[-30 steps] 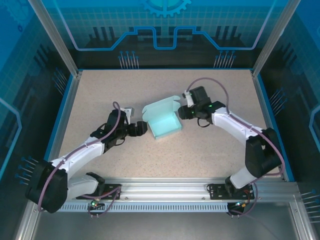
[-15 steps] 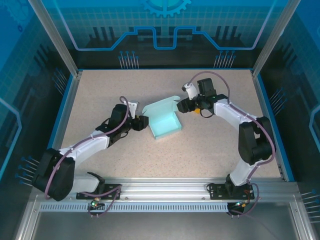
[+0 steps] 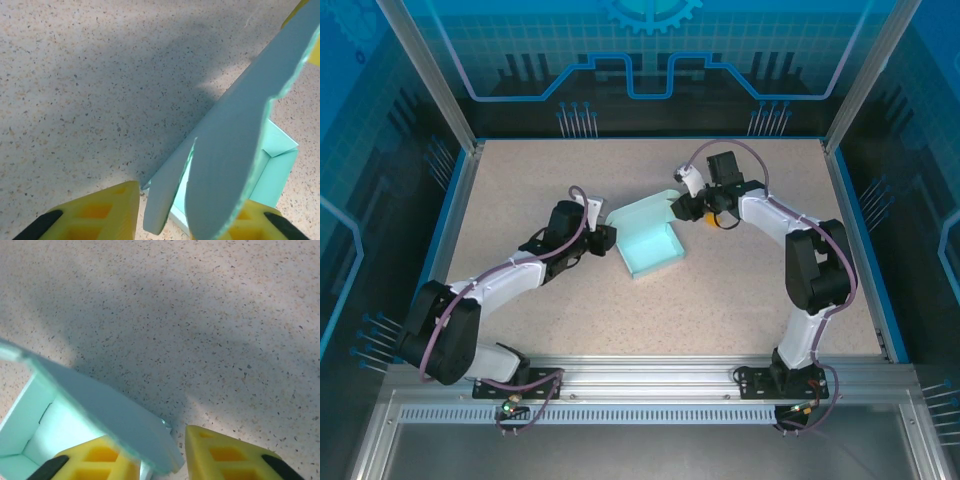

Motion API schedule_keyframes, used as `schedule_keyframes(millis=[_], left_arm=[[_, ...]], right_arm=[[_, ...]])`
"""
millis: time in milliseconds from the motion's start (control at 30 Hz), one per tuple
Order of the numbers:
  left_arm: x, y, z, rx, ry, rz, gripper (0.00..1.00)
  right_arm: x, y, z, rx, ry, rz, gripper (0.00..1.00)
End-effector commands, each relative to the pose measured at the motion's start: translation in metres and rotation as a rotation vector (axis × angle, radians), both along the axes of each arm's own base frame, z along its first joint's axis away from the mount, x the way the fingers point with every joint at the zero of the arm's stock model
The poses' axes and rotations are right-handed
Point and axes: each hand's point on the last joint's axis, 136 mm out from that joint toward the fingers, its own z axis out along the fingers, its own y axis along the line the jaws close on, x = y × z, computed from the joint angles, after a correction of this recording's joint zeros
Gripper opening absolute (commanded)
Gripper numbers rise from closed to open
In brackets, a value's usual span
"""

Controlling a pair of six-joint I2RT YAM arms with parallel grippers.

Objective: Fold the paper box

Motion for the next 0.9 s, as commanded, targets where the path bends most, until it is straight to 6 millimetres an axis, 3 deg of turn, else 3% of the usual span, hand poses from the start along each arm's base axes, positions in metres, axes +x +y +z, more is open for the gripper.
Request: schedule_keyframes(millis=[0, 233, 500, 867], left_arm=[[0.007, -0.001, 0.004, 0.011, -0.008, -0.011, 0.28], [0.01, -0.002, -0.001, 0.017, 0.005, -0.01, 0.21], [0.012, 0.001, -0.005, 0.029, 0.026, 0.014, 0.13], [0.03, 0.016, 0.004, -0.012, 0.065, 0.205, 0.03]], right_arm=[[-0.002, 0.008, 0.002, 0.006, 0.002, 0.036, 0.23], [-0.006, 0.01, 0.005, 0.003, -0.01, 0.034, 0.11], [-0.01, 0.008, 0.007, -0.036, -0.031, -0.022, 0.04], [-0.02, 0.009, 0.024, -0.036, -0.025, -0.352, 0.0]])
